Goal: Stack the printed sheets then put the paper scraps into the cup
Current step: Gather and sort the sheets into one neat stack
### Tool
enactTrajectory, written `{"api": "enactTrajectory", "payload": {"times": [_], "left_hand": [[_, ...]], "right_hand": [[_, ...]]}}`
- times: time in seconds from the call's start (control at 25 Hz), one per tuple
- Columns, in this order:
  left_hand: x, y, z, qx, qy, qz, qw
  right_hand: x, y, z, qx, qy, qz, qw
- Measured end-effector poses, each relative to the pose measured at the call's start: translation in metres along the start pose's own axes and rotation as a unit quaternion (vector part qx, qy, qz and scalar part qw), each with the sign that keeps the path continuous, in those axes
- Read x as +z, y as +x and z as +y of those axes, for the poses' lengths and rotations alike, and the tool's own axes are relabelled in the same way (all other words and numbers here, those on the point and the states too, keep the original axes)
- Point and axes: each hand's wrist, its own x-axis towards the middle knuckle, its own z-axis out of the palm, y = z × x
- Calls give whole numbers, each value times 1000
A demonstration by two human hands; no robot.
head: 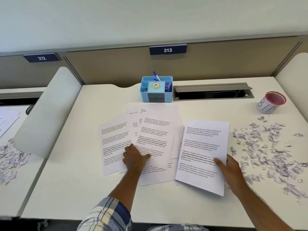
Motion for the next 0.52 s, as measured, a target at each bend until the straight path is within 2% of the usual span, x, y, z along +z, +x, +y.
{"api": "enactTrajectory", "payload": {"times": [0.2,0.52], "left_hand": [[0,5,15,-12,-3,-33,999],[1,12,24,-30,-66,-76,994]], "right_hand": [[3,2,1,7,-12,-3,1000],[7,11,-1,17,-10,-6,1000]]}}
